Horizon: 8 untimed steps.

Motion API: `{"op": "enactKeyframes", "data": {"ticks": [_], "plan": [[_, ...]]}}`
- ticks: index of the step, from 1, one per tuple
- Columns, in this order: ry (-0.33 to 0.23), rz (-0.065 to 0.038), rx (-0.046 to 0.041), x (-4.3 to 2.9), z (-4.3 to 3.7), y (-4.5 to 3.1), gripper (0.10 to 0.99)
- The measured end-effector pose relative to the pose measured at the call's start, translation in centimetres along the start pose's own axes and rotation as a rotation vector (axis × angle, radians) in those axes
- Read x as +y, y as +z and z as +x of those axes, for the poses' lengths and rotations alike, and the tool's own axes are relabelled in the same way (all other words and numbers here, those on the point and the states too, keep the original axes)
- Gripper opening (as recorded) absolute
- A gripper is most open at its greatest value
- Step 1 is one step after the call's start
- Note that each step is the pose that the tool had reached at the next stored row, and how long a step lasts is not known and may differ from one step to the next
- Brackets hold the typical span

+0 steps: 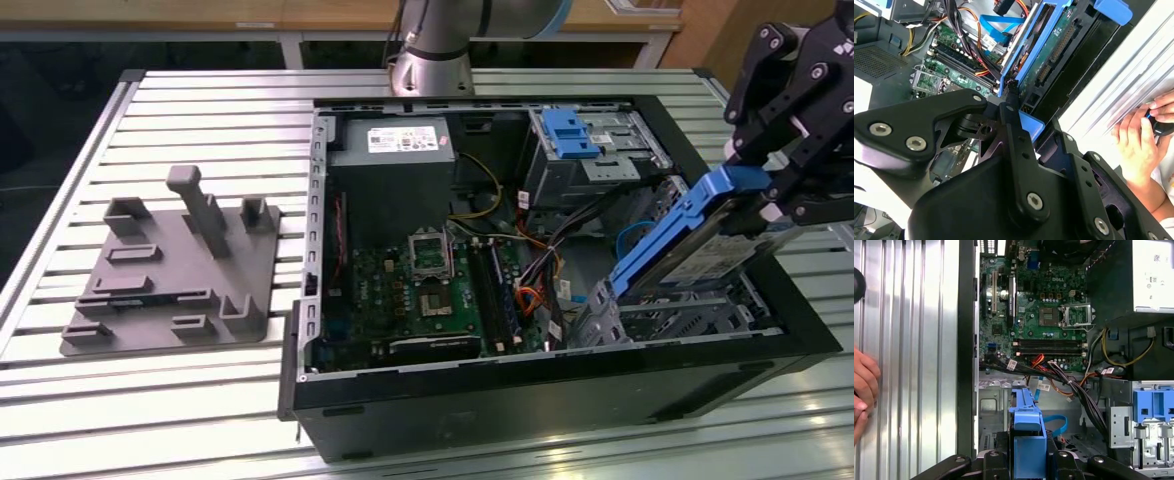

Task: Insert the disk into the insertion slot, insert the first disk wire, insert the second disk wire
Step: 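Insert the disk into the insertion slot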

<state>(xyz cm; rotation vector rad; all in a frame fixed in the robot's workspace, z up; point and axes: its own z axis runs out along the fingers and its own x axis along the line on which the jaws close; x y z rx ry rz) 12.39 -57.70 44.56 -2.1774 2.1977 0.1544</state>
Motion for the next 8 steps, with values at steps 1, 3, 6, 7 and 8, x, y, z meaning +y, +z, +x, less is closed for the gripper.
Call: {"op": "enactKeyframes", "data": {"ticks": [1, 3, 6, 7, 8], "plan": [[0.0, 0.0, 0.0, 0.0, 0.01, 0.04, 0.365], [0.0, 0.0, 0.0001, 0.0, 0.04, 0.12, 0.365], [0.0, 0.0, 0.0001, -0.01, 0.06, 0.28, 0.365], [0.0, 0.0, 0.0, -0.01, 0.06, 0.34, 0.365], [0.0, 0.0, 0.0, -0.02, 0.07, 0.4, 0.365]]}}
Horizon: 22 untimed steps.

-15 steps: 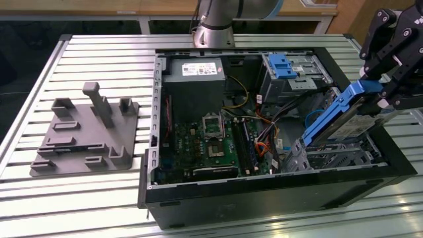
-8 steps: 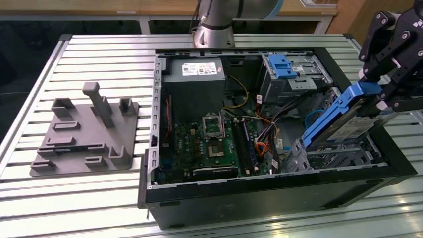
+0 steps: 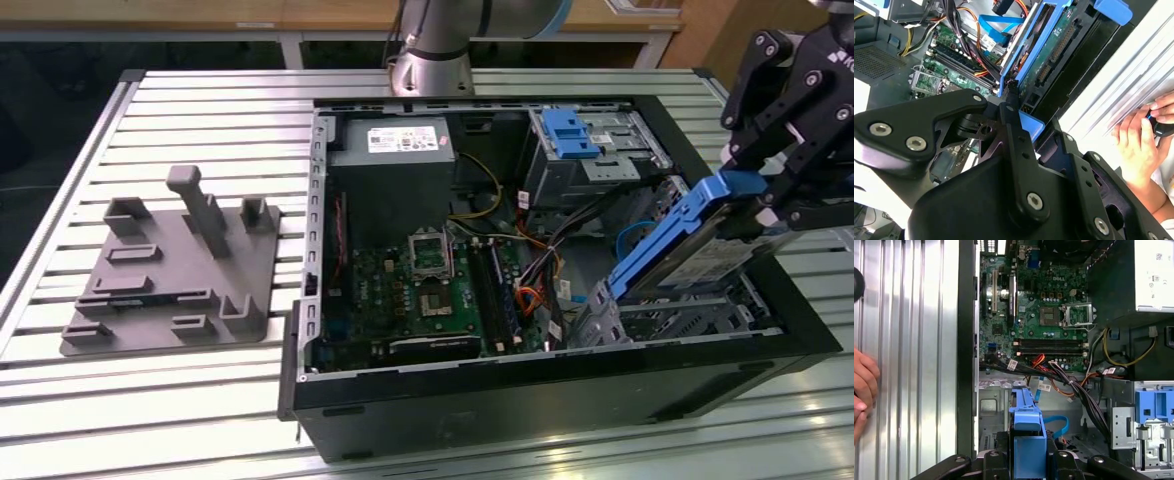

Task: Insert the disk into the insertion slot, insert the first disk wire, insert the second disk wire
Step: 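Insert the disk into the insertion slot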

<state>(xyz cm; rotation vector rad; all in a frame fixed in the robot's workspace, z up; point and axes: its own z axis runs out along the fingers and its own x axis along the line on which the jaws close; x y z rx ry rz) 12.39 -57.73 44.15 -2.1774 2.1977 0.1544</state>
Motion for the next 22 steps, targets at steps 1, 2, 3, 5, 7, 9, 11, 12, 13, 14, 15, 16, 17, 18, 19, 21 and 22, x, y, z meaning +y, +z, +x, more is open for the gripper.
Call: {"op": "enactKeyframes", "data": {"ticks": [1, 2, 3, 5, 7, 9, 11, 12, 13, 14, 15, 16, 17, 18, 19, 21, 22], "plan": [[0.0, 0.0, 0.0001, 0.0, 0.01, 0.06, 0.365], [0.0, 0.0, 0.0004, 0.0, 0.01, 0.11, 0.365], [0.0, 0.0, 0.0006, -0.01, 0.02, 0.16, 0.365], [0.0, 0.0, 0.0007, -0.01, 0.03, 0.3, 0.365], [0.0, 0.0, 0.0004, -0.01, 0.05, 0.42, 0.365], [0.0, 0.0, 0.0, -0.02, 0.06, 0.45, 0.365], [0.0, -0.001, -0.0003, -0.02, 0.05, 0.39, 0.365], [0.0, -0.002, -0.0011, -0.04, 0.04, 0.3, 0.365], [0.0, -0.004, -0.0012, -0.09, 0.03, 0.21, 0.365], [0.0, -0.005, -0.0006, -0.11, 0.03, 0.13, 0.365], [0.001, -0.007, -0.0001, -0.14, 0.02, 0.05, 0.365], [0.001, -0.009, 0.0, -0.2, 0.01, 0.01, 0.365], [0.001, -0.011, 0.0001, -0.26, 0.01, 0.0, 0.365], [0.001, -0.012, 0.0001, -0.34, 0.01, 0.0, 0.365], [0.001, -0.013, 0.0001, -0.45, 0.02, 0.0, 0.365], [0.001, -0.014, -0.0001, -0.63, 0.02, 0.06, 0.365], [0.002, -0.014, 0.0002, -0.67, 0.03, 0.1, 0.365]]}}
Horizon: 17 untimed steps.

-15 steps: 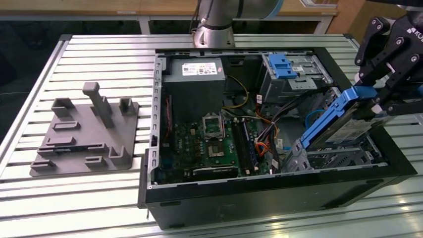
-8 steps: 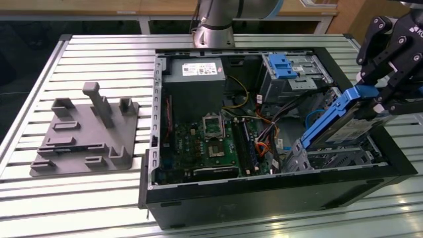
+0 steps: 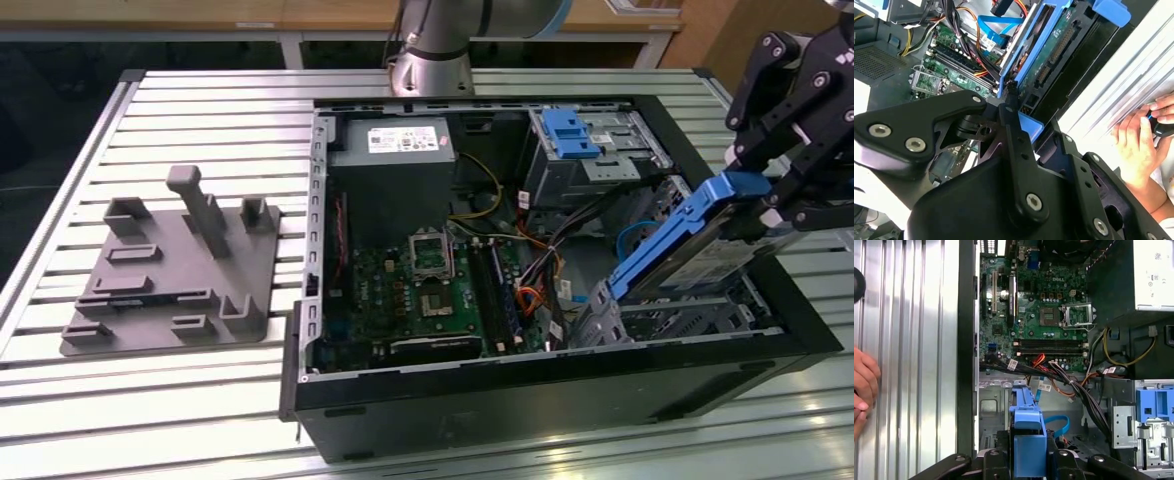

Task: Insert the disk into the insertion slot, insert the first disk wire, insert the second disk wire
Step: 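Insert the disk into the insertion slot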

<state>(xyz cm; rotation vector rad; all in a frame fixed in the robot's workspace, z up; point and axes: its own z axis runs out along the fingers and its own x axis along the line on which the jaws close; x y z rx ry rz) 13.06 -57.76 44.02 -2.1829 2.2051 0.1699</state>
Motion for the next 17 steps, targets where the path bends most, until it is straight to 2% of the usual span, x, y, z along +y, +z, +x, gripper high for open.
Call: {"op": "enactKeyframes", "data": {"ticks": [8, 17], "plan": [[0.0, 0.0, -0.0021, -0.08, 0.21, 0.73, 0.365], [0.0, 0.0, -0.0028, -0.15, 0.48, 2.02, 0.365]]}}
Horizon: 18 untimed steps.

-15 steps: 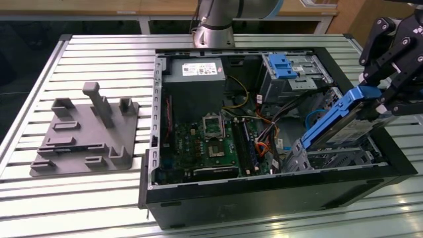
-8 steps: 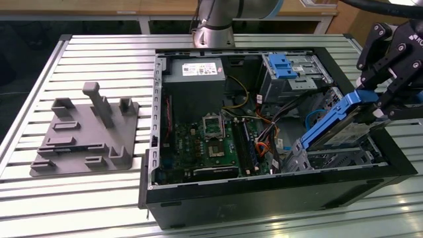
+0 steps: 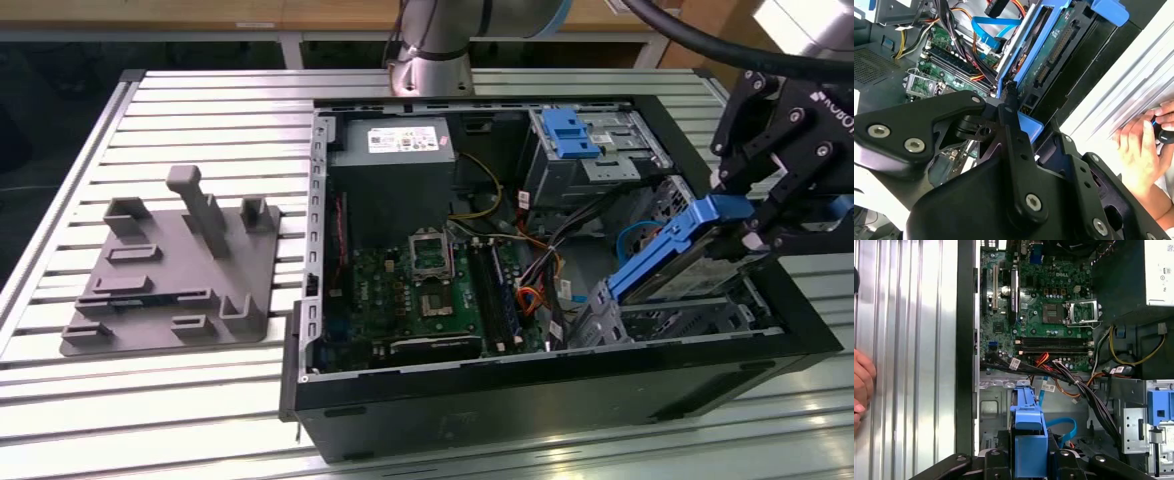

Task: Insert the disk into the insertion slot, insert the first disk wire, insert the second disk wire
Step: 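Insert the disk into the insertion slot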

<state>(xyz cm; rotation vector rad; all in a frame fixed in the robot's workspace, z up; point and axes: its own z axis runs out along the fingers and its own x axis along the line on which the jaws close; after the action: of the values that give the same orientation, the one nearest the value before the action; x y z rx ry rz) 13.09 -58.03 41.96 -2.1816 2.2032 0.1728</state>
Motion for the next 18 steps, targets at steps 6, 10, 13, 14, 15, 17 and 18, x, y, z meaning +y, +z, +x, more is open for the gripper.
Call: {"op": "enactKeyframes", "data": {"ticks": [6, 10, 13, 14, 15, 17, 18], "plan": [[0.0, 0.0, 0.0001, -0.04, 0.11, 0.66, 0.365], [0.0, 0.0, 0.0, -0.04, 0.12, 0.68, 0.431], [0.0, 0.0, -0.0002, -0.04, 0.12, 0.69, 0.557], [0.0, 0.0, -0.0003, -0.04, 0.12, 0.69, 0.557], [0.0, 0.0, -0.0001, -0.04, 0.12, 0.69, 0.557], [0.0, 0.0, -0.0001, -0.04, 0.12, 0.69, 0.557], [0.0, 0.0, 0.0, -0.04, 0.12, 0.68, 0.557]]}}
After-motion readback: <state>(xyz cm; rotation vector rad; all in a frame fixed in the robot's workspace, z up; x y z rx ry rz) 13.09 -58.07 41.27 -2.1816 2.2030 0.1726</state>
